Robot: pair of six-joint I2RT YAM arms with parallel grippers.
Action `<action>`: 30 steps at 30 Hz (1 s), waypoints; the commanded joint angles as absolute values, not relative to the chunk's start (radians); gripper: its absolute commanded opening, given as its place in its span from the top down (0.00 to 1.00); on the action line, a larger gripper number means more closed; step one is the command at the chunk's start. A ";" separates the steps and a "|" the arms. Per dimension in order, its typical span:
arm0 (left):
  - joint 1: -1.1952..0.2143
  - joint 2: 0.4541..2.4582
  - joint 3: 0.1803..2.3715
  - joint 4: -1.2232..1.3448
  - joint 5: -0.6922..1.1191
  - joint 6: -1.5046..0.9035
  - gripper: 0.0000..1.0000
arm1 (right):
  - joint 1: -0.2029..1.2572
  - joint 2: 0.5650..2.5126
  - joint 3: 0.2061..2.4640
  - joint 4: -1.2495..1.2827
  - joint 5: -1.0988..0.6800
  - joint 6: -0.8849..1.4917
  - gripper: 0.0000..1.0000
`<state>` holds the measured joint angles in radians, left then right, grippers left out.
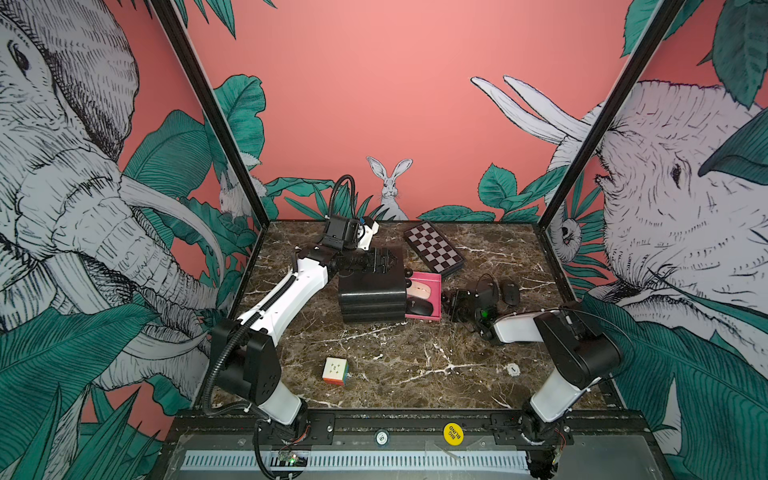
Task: Take the mice out of the drawer
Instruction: Open the drawer in the storage box.
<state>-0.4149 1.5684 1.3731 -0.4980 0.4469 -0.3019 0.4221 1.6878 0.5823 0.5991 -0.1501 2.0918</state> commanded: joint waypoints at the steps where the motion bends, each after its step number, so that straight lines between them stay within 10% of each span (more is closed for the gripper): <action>1: -0.417 1.590 1.333 -0.634 0.407 -0.311 0.09 | 0.394 1.678 0.574 0.542 -0.128 2.107 0.70; 30: -0.416 1.596 1.356 -0.648 0.397 -0.302 0.09 | 0.292 1.722 0.604 0.506 -0.196 2.027 0.65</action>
